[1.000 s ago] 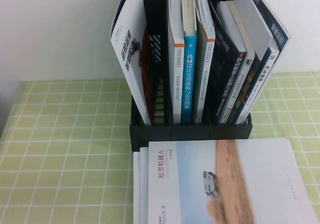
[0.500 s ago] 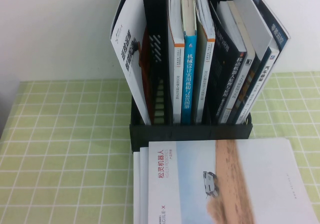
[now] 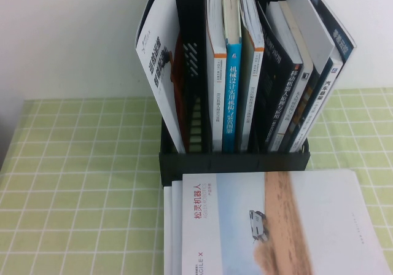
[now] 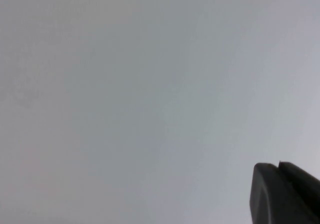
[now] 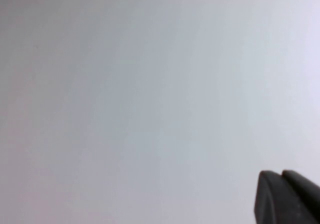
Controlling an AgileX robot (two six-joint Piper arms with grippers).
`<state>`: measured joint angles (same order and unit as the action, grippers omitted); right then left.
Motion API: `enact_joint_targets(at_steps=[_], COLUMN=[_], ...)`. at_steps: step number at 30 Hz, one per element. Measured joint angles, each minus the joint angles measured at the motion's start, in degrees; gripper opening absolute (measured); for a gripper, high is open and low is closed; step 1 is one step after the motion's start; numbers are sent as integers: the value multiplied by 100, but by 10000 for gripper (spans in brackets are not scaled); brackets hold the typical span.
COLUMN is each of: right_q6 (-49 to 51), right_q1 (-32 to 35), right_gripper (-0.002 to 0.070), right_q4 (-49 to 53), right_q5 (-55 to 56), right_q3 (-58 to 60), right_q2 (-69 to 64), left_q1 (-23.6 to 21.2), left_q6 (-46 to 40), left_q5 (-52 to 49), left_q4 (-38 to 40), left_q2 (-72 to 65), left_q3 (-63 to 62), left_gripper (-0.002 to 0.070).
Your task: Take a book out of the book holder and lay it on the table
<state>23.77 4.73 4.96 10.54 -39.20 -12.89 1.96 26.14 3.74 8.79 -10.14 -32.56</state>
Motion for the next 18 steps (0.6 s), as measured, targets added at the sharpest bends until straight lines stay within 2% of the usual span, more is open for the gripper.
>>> enact_joint_targets(at_steps=[4,7,10,13,18], right_q6=[-123,-302,-453,-1101,-1786], right_q1=[0,-80,-358,-598,-913], right_gripper=[-2,-2,-2,-2,-2], right_q4=[171,223,223,223,-496], right_q5=[-1428,-2613,-3387,-3973,-4323], right_q3=[-1073,-1579,-1649,-1649,-1528], right_q2=[-851,-1472,-1862,-2006,-2010], left_q1=[0,194,428,531,556], left_q6=[-206,-383,-565,-727,-807], left_q5=[-1454,-2143,-2489,-2853,-3063], left_q4=[-129,-164,-265,-374,-18], left_q2=[-980,-1660,-2119,-2489,-2877], left_q3=[-896,-1218,-1276,-1275,-1184], left_gripper=[-3,-3,-3,-3,-3])
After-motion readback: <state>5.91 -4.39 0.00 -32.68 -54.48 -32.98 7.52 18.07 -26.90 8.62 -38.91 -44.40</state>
